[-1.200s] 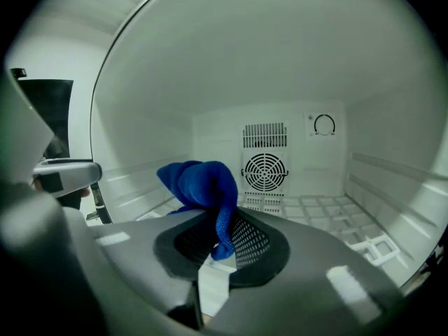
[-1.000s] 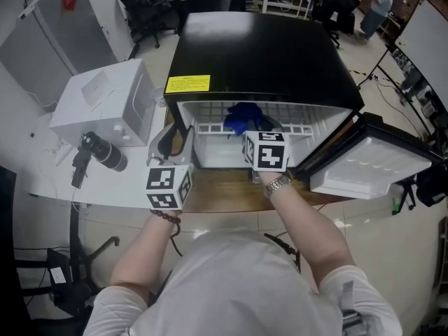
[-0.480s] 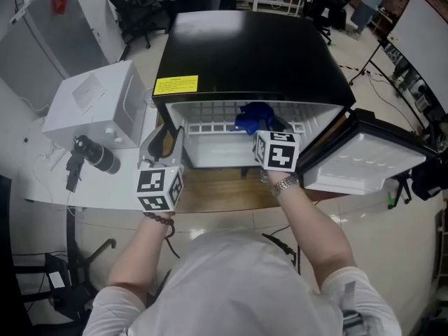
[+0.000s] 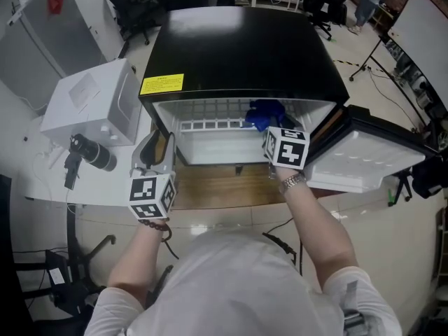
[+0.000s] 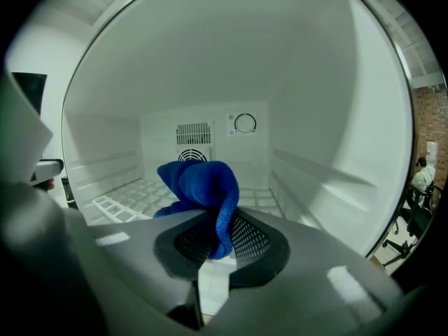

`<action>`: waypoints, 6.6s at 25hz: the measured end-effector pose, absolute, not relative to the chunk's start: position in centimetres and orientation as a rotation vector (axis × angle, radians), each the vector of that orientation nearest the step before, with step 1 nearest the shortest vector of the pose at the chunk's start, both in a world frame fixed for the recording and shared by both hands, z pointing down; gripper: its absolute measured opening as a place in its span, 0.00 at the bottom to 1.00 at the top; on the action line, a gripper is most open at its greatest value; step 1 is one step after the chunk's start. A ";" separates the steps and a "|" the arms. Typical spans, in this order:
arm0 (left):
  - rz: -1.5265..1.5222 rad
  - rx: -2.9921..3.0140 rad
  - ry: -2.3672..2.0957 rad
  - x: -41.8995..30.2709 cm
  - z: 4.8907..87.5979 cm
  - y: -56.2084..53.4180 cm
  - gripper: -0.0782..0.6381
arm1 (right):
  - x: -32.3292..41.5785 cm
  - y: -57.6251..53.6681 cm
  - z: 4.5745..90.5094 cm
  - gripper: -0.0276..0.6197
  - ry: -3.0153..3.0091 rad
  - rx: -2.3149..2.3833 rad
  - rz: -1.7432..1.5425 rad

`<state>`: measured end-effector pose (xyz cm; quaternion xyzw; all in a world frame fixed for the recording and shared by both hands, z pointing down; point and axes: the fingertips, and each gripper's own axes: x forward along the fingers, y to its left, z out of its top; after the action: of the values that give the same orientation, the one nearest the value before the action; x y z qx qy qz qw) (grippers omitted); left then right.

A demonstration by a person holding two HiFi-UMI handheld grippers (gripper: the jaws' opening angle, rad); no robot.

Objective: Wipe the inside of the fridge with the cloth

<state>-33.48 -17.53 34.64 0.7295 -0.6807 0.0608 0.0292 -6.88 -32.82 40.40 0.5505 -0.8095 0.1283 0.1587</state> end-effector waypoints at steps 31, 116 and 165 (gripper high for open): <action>0.343 2.703 -1.504 -14.6 34.7 -23.6 0.29 | -3.3 -30.9 37.6 0.11 -2.366 1.683 0.337; 0.347 2.497 -1.744 -3.6 35.5 -39.7 0.20 | 3.5 -18.6 33.7 0.12 -2.683 0.964 0.121; 0.195 2.380 -2.042 -8.8 32.8 -27.1 0.20 | 1.5 -16.4 31.4 0.13 -2.805 0.744 0.001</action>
<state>-8.82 -27.10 32.82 0.7575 -0.6499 0.0621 0.0000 1.52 -16.37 31.36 0.2545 -0.9597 0.0002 0.1195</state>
